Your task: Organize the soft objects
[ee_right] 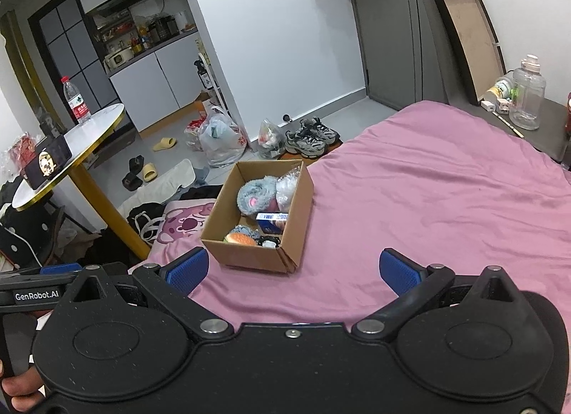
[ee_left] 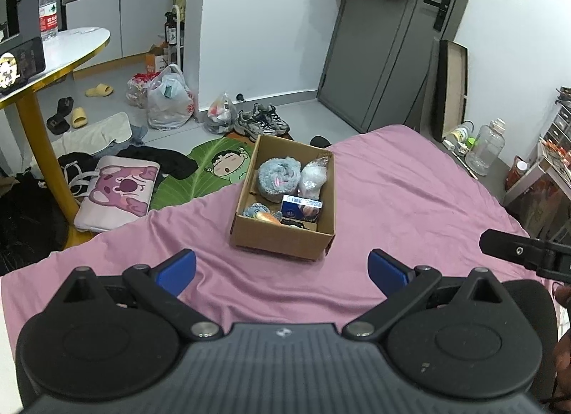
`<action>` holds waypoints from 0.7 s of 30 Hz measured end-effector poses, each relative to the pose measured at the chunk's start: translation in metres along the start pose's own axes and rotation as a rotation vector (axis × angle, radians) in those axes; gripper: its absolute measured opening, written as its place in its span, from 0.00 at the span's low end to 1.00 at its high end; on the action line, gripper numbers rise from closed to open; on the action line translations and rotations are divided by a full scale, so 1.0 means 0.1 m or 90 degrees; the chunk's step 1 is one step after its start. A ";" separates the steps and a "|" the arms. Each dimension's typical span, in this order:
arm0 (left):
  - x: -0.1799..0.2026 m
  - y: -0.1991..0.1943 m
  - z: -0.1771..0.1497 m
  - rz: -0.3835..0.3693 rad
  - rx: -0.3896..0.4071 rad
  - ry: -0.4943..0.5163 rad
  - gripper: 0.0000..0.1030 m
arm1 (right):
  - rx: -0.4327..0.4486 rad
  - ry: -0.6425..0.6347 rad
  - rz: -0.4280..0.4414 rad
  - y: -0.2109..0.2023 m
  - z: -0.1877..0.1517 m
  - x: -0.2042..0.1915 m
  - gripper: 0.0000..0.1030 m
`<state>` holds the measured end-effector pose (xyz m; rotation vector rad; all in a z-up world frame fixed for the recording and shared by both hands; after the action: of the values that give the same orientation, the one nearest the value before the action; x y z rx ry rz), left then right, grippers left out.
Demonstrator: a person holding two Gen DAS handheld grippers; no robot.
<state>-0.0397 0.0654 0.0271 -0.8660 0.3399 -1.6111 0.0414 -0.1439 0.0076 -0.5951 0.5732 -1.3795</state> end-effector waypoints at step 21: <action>0.12 -0.12 -0.04 -0.024 0.011 0.022 0.99 | 0.019 -0.008 -0.025 -0.19 -0.12 -0.02 1.00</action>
<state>-0.0507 0.0556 0.0365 -0.8365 0.3357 -1.6625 0.0189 -0.1443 0.0123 -0.5937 0.5333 -1.4187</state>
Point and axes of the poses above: each gripper's, at about its wrist camera, not at the fingertips, and y roughly the way its jaws point, x to its right, z to its top, the point moved 1 cm from there along y, roughly the way its jaws point, and after that the axes turned 15 degrees about -z, right-handed, at the moved point
